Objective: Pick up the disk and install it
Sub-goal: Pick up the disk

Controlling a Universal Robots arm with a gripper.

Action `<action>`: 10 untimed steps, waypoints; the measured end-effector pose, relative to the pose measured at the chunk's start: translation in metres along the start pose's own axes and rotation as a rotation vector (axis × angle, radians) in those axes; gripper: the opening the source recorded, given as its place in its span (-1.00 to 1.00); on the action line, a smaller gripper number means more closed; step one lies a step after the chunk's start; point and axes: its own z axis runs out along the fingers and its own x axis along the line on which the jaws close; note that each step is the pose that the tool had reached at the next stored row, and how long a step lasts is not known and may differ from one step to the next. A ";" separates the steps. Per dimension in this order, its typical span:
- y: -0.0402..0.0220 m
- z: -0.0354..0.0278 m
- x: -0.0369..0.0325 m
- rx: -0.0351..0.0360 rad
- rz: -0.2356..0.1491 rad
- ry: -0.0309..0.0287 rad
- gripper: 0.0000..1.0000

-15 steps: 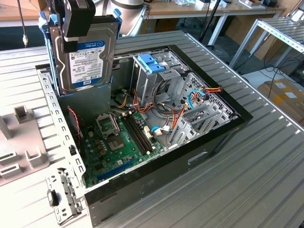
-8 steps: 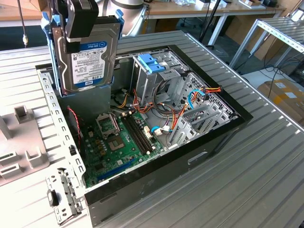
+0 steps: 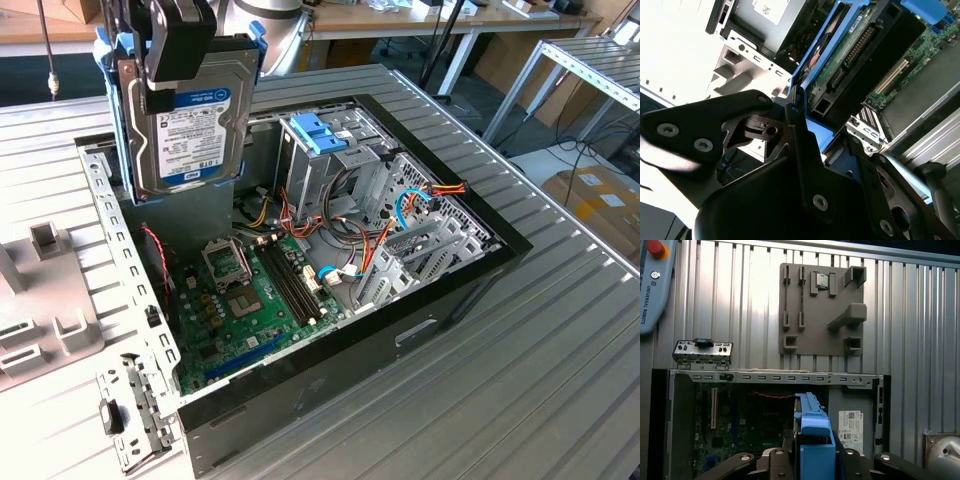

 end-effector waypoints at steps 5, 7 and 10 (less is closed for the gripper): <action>-0.0048 -0.0002 0.0019 0.0000 0.000 0.0000 -0.26; -0.0061 -0.0002 0.0028 0.0001 0.000 -0.0001 -0.26; -0.0078 -0.0005 0.0051 -0.0001 0.000 0.0000 -0.26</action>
